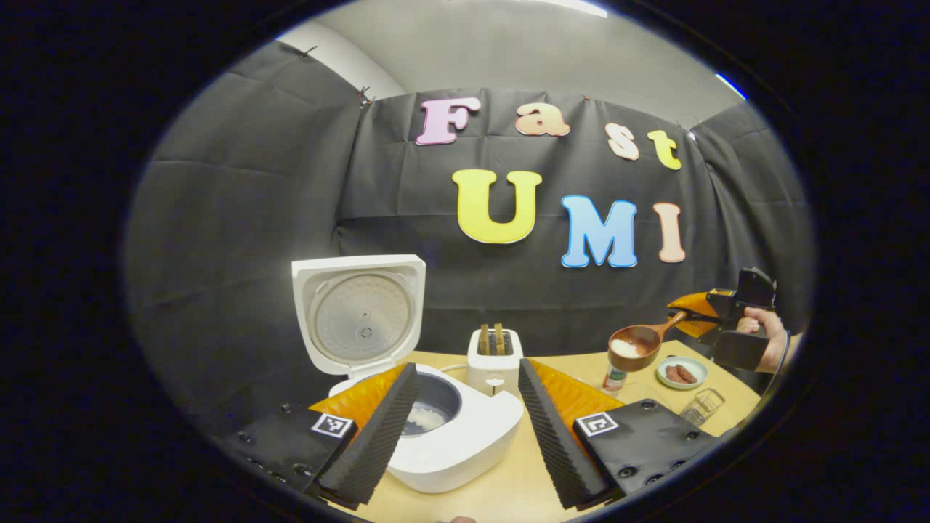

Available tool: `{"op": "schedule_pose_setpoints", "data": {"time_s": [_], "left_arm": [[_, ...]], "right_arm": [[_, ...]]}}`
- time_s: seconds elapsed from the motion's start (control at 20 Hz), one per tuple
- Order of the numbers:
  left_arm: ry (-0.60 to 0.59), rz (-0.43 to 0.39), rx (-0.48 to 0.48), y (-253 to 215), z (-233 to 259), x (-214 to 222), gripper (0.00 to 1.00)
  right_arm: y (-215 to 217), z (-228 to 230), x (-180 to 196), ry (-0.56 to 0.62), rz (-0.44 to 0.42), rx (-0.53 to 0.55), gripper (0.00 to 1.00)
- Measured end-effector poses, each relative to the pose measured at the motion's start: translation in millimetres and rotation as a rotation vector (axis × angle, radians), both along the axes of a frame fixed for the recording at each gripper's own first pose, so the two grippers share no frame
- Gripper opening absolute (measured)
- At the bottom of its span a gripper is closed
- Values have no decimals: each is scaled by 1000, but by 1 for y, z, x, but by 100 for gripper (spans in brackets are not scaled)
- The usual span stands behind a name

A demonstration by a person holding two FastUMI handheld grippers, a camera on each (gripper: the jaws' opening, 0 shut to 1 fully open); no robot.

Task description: Close the left gripper, press the button to open the rice cooker; take a wooden spoon from the chopstick holder with the right hand, scoop a spoonful of rice and pour it into the rice cooker, then put the wooden spoon back into the chopstick holder.

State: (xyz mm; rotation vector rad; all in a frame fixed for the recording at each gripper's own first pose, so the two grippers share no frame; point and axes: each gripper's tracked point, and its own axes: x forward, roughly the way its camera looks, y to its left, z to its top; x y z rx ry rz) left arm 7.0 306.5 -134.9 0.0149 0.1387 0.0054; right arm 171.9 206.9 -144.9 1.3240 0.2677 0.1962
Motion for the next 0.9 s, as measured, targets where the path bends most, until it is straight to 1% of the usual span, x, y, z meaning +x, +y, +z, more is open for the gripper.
{"op": "schedule_pose_setpoints", "data": {"time_s": [0.05,0.1,0.3,0.4,0.65,0.75,0.9], "left_arm": [[-5,-20,-10,-3,0,-1,96],[-9,-38,-18,-4,0,-3,96],[-28,-96,-35,0,-1,-5,96],[-30,-108,-42,8,-3,-7,96],[-17,-97,-56,35,-15,-14,96],[-8,-87,-55,46,-22,-17,96],[13,-63,-63,65,-30,-27,96]], "right_arm": [[9,3,1,-8,8,-14,10],[18,5,1,-12,17,-28,6],[58,12,5,-27,64,-50,6],[82,12,10,-29,97,-70,6],[147,10,23,-37,201,-129,6],[176,8,29,-43,251,-168,6],[218,4,41,-51,308,-196,6]]}}
